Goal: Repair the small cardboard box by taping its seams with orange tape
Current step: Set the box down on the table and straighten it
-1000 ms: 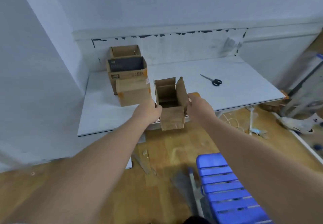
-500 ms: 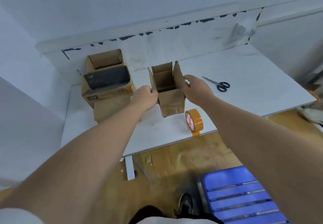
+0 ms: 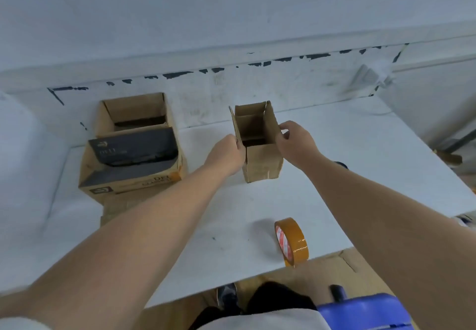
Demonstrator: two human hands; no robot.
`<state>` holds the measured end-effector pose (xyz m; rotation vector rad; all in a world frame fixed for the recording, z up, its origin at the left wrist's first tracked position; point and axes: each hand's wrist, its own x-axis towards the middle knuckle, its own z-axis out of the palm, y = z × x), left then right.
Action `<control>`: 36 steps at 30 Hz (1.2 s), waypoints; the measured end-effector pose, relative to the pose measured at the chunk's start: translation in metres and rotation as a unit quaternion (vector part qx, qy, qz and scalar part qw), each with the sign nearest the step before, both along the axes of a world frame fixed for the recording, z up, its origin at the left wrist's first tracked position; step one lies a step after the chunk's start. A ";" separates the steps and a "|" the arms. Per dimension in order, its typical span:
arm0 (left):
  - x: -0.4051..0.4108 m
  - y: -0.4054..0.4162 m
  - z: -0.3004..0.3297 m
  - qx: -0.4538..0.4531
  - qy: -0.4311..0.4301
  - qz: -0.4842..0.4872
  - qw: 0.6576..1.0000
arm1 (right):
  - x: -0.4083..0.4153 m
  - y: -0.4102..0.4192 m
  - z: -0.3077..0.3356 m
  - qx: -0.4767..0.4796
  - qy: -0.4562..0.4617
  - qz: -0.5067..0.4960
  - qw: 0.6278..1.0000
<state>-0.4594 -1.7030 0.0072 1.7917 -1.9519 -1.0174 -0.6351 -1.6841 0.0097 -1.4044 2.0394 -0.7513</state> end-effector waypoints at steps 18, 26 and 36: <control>-0.055 -0.046 -0.020 -0.002 0.093 0.187 0.978 | -0.056 -0.081 -0.023 -0.011 -0.115 0.059 0.992; -0.105 -0.051 -0.034 -0.035 0.097 0.285 0.953 | -0.094 -0.101 -0.055 -0.036 -0.166 0.111 0.979; -0.107 -0.040 -0.063 -0.109 0.079 0.240 0.961 | -0.107 -0.095 -0.072 -0.086 -0.101 0.162 0.978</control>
